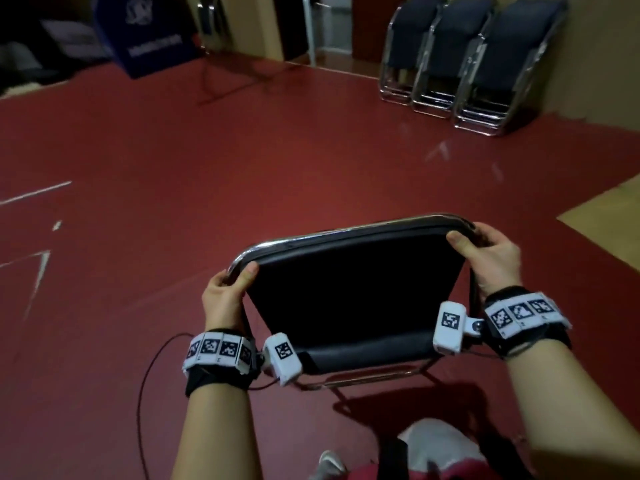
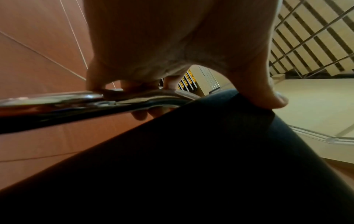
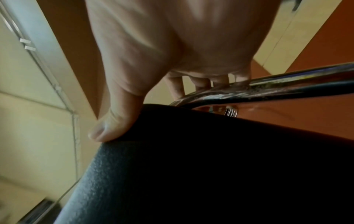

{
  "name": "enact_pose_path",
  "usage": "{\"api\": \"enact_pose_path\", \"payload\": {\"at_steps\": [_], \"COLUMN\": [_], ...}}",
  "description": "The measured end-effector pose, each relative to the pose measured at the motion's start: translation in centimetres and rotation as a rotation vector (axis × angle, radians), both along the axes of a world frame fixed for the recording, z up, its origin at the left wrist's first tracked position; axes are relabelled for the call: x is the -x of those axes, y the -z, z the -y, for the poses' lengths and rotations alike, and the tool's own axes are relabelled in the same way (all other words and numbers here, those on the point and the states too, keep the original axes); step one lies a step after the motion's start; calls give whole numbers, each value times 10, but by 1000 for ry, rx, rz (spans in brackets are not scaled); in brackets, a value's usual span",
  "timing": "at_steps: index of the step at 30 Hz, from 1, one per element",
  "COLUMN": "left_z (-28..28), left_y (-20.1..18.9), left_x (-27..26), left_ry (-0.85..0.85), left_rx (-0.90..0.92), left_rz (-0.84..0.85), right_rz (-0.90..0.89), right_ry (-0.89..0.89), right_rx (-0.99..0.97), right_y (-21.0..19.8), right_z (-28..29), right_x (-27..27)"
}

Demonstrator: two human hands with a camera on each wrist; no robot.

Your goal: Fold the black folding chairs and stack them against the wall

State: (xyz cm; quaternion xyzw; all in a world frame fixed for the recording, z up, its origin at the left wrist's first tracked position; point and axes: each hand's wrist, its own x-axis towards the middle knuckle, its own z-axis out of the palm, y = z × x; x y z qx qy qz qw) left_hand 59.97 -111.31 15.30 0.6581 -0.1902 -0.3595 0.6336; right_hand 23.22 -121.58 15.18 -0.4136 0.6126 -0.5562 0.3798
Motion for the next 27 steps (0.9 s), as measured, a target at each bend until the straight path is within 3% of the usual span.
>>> {"api": "enact_pose_path", "payload": {"at_steps": [6,11,24,27], "left_z": [169,317,629,722], "left_y": [5,21,5,12], "left_x": [7,41,133,144], "left_ry": [160,197,234,269], "left_rx": [2,-41,-28,-15], "left_rz": [38,39,-15,8], "right_rz": [81,159,111,110], "right_ry": [200,278,308,342], "right_rx": [-17,-24,-26,-34], "right_y": [17,32,24,31], "right_z": [105,217,527,605], "right_x": [28,62,147,161]}}
